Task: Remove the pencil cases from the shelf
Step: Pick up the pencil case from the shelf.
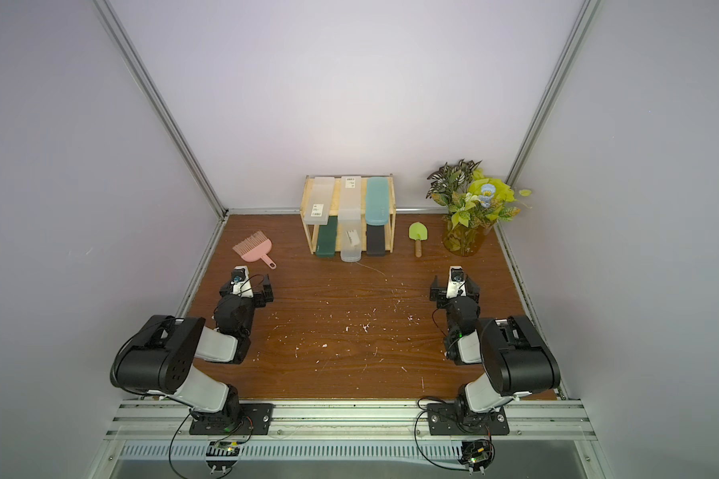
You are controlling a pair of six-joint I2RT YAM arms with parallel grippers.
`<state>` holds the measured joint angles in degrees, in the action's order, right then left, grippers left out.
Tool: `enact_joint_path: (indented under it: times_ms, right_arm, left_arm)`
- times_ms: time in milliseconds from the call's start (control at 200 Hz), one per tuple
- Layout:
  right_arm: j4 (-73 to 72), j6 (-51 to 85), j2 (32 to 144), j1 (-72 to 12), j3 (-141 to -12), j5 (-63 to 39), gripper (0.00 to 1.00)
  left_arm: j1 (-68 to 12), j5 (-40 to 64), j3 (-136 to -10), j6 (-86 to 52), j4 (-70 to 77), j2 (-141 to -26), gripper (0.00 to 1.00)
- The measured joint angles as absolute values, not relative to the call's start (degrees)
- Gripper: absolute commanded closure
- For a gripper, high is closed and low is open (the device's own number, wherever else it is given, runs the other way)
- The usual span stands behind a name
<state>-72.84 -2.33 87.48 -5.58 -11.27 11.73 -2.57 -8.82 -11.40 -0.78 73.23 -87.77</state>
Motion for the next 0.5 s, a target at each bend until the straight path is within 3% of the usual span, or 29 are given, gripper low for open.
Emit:
enact_joint_path:
  times_ms: [310, 500]
  right_arm:
    - [-47.31, -1.21, 66.85, -7.77, -25.06, 12.86, 0.0]
    - [-30.89, -0.93, 64.47, -18.31, -37.06, 15.51, 0.0]
  left_arm:
    - [-2.48, -11.75, -26.5, -5.82, 49.32, -73.73, 0.0]
    - [-3.84, -5.82, -36.42, -10.31, 32.71, -68.82, 0.0]
